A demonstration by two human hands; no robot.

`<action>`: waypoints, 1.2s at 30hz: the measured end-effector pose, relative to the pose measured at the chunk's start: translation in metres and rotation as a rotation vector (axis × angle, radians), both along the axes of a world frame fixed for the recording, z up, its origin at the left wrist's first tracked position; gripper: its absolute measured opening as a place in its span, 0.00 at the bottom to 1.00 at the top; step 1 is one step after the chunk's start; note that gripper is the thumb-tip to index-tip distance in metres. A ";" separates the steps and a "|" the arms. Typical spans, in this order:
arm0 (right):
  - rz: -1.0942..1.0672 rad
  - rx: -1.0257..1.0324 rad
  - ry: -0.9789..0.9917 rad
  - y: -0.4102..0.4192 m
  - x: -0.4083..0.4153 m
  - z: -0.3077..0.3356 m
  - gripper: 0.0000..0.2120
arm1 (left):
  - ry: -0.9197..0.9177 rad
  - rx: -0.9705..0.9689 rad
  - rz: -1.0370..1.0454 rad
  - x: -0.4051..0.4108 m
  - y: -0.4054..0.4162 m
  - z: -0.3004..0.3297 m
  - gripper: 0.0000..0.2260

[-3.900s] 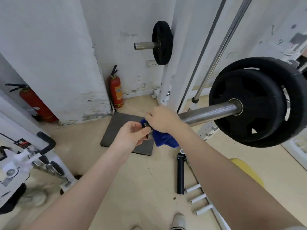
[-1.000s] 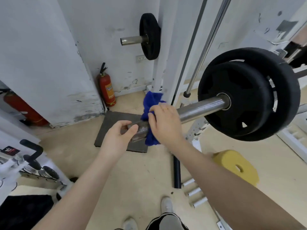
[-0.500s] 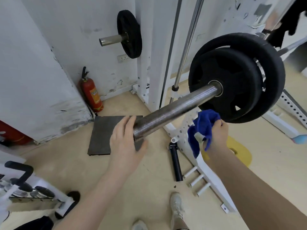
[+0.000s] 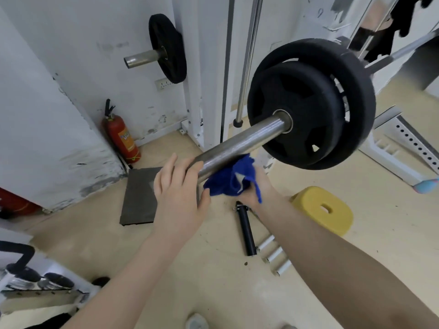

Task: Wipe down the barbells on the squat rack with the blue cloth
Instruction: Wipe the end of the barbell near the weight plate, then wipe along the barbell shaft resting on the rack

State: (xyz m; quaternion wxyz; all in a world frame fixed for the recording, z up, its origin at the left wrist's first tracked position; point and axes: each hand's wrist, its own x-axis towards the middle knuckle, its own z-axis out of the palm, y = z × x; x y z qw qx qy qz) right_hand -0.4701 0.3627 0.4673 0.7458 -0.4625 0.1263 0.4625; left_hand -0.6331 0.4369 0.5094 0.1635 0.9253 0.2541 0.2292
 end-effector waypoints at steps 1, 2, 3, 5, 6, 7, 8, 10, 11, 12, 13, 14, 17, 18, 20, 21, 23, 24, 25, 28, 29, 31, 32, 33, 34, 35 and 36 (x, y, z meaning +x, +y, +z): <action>0.090 -0.023 -0.016 -0.006 -0.006 0.000 0.13 | -0.011 -0.001 -0.003 0.006 -0.006 0.002 0.19; 0.159 -0.048 -0.016 -0.015 -0.007 -0.004 0.11 | -0.024 0.000 -0.006 0.013 -0.012 0.004 0.19; 0.220 -0.007 0.005 -0.027 -0.008 -0.002 0.09 | -0.038 -0.003 -0.006 0.021 -0.020 0.007 0.20; 0.242 -0.001 0.014 -0.057 0.007 0.000 0.07 | -0.075 -0.024 -0.001 0.037 -0.039 0.010 0.22; 0.246 0.006 0.008 -0.072 0.020 -0.006 0.09 | -0.096 -0.038 0.003 0.046 -0.050 0.011 0.22; 0.240 -0.007 -0.017 -0.090 0.031 -0.004 0.11 | -0.116 -0.052 0.002 0.055 -0.062 0.011 0.22; 0.231 -0.015 -0.033 -0.107 0.041 -0.005 0.12 | -0.131 -0.063 -0.005 0.065 -0.075 0.010 0.21; 0.227 -0.036 -0.007 -0.143 0.061 -0.005 0.13 | -0.143 -0.079 -0.026 0.087 -0.104 0.005 0.21; 0.232 -0.049 0.023 -0.161 0.070 -0.002 0.13 | -0.140 -0.094 -0.039 0.099 -0.118 0.002 0.21; 0.213 -0.047 0.043 -0.180 0.081 -0.002 0.12 | -0.136 -0.113 -0.057 0.111 -0.133 -0.001 0.21; 0.174 -0.031 0.055 -0.198 0.091 0.001 0.12 | -0.134 -0.127 -0.080 0.122 -0.148 -0.002 0.21; 0.133 0.002 0.073 -0.216 0.103 0.002 0.12 | -0.133 -0.131 -0.102 0.132 -0.161 -0.004 0.21; -0.033 0.086 0.129 -0.261 0.140 0.003 0.20 | -0.129 -0.147 -0.115 0.158 -0.193 -0.005 0.19; -0.050 0.095 0.132 -0.270 0.153 0.002 0.24 | -0.122 -0.179 -0.115 0.166 -0.203 -0.004 0.18; -0.041 0.109 0.100 -0.280 0.172 0.006 0.32 | -0.112 -0.245 -0.144 0.182 -0.219 0.000 0.20; -0.033 0.135 0.088 -0.282 0.179 0.011 0.33 | -0.104 -0.258 -0.175 0.190 -0.225 0.002 0.21; -0.018 0.184 0.067 -0.282 0.194 0.021 0.28 | -0.083 -0.255 -0.224 0.208 -0.232 0.007 0.23; -0.005 0.174 0.037 -0.281 0.202 0.023 0.23 | -0.073 -0.251 -0.238 0.218 -0.234 0.009 0.22; 0.010 0.136 0.003 -0.280 0.212 0.025 0.19 | -0.067 -0.247 -0.250 0.228 -0.234 0.010 0.21; 0.067 0.021 -0.103 -0.276 0.243 0.035 0.15 | -0.079 -0.225 -0.299 0.264 -0.234 0.014 0.20; 0.069 0.005 -0.116 -0.273 0.254 0.039 0.15 | -0.079 -0.220 -0.315 0.278 -0.234 0.015 0.20; 0.040 -0.006 -0.102 -0.269 0.278 0.044 0.13 | -0.058 -0.226 -0.337 0.302 -0.234 0.021 0.20; 0.022 -0.009 -0.100 -0.267 0.290 0.047 0.14 | -0.051 -0.233 -0.341 0.314 -0.235 0.024 0.20; -0.002 -0.021 -0.107 -0.264 0.303 0.049 0.15 | -0.049 -0.236 -0.339 0.325 -0.235 0.028 0.20; -0.026 -0.029 -0.119 -0.259 0.316 0.050 0.16 | -0.048 -0.235 -0.327 0.335 -0.235 0.033 0.20; -0.051 -0.027 -0.136 -0.254 0.327 0.051 0.18 | -0.046 -0.235 -0.305 0.345 -0.234 0.036 0.20; -0.072 -0.018 -0.156 -0.248 0.336 0.053 0.18 | -0.045 -0.241 -0.274 0.353 -0.232 0.039 0.20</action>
